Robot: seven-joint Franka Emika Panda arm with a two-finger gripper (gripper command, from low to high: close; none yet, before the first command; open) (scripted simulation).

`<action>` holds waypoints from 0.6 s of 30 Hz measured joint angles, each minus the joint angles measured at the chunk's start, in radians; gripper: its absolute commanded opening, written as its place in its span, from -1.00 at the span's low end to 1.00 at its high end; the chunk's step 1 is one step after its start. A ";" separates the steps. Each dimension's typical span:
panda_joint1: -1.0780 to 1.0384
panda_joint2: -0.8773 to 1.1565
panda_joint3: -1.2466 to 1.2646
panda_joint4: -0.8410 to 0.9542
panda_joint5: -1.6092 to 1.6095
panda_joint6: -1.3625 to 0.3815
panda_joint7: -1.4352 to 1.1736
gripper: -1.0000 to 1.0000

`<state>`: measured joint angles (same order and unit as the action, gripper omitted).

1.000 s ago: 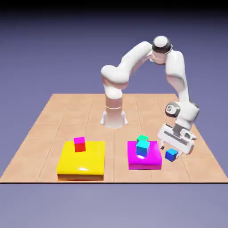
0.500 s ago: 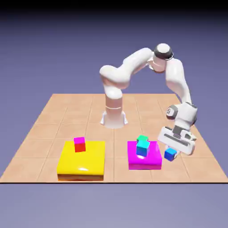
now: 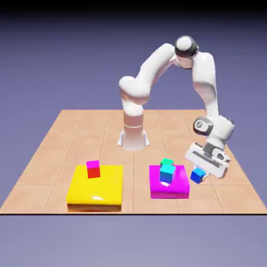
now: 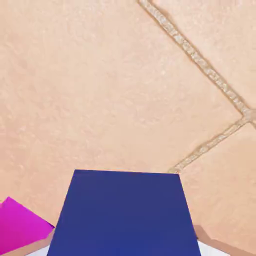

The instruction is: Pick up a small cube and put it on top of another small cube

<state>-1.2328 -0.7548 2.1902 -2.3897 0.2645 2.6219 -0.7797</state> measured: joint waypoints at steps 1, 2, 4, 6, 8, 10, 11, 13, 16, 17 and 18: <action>-0.011 0.023 0.006 -0.004 -0.043 0.006 0.029 -1.00; -0.022 0.046 0.012 -0.008 -0.087 0.011 0.058 -1.00; -0.044 0.092 0.023 -0.017 -0.174 0.022 0.116 -1.00; -0.066 0.138 0.035 -0.025 -0.261 0.033 0.174 -1.00; -0.088 0.184 0.046 -0.033 -0.348 0.045 0.232 -1.00; -0.110 0.229 0.058 -0.042 -0.434 0.056 0.289 -1.00; -0.121 0.252 0.064 -0.046 -0.478 0.061 0.318 -1.00; -0.129 0.270 0.068 -0.049 -0.511 0.066 0.340 -1.00; -0.105 0.326 0.000 -0.034 -0.496 0.015 0.470 -1.00; -0.097 0.344 -0.022 -0.029 -0.491 -0.002 0.514 -1.00; -0.089 0.363 -0.045 -0.024 -0.486 -0.019 0.557 -1.00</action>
<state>-1.3217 -0.3920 2.1454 -2.4135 -0.2213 2.6033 -0.2225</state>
